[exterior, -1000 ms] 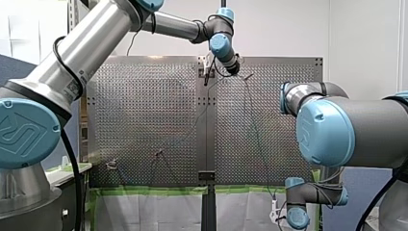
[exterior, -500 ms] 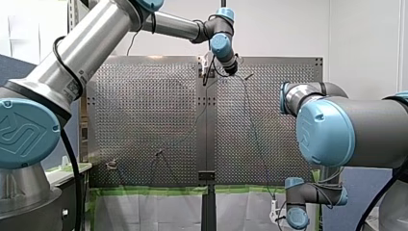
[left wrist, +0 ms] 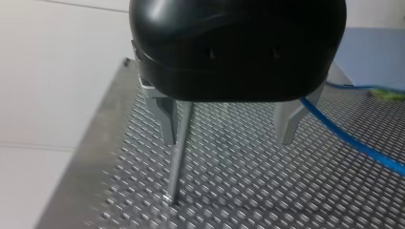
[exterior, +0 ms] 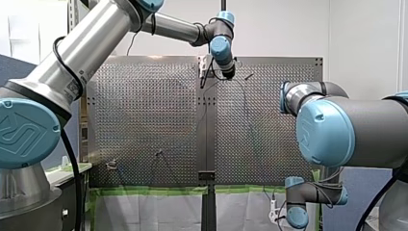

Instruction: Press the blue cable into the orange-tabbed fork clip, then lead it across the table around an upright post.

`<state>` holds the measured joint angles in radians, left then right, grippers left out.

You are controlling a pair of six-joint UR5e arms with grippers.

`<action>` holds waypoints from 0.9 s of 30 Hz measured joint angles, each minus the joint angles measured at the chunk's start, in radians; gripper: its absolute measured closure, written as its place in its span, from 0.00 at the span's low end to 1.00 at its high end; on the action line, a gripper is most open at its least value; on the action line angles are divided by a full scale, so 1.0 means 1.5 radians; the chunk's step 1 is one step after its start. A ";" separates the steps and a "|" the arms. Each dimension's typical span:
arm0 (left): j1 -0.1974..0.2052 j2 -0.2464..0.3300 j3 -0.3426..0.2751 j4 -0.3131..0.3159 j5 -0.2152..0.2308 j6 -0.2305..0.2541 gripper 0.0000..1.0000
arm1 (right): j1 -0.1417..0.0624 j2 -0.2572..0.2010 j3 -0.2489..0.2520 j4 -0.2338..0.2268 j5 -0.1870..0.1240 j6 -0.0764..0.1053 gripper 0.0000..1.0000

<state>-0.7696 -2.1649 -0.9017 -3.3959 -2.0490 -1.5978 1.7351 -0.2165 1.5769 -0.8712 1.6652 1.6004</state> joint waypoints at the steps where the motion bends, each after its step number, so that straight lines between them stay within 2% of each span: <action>1: 0.000 0.000 -0.006 0.002 -0.002 0.002 0.00 | 0.000 -0.002 0.000 0.001 -0.005 0.000 1.00; 8: 0.002 0.000 -0.056 0.043 -0.008 0.008 0.00 | 0.002 -0.032 0.010 0.022 -0.034 0.000 1.00; 18: 0.003 0.000 -0.127 0.104 -0.009 -0.002 0.00 | 0.001 -0.102 0.065 0.027 -0.035 0.004 1.00; 23: 0.004 0.000 -0.154 0.102 -0.012 -0.003 0.00 | 0.000 -0.140 0.087 0.044 -0.031 0.022 1.00; 27: 0.004 0.000 -0.160 0.087 -0.030 0.001 0.00 | -0.001 -0.170 0.098 0.069 -0.030 0.040 1.00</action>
<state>-0.7640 -2.1649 -1.1418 -3.2654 -2.0943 -1.5966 1.7338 -0.4711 1.7243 -0.7671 1.6204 1.6611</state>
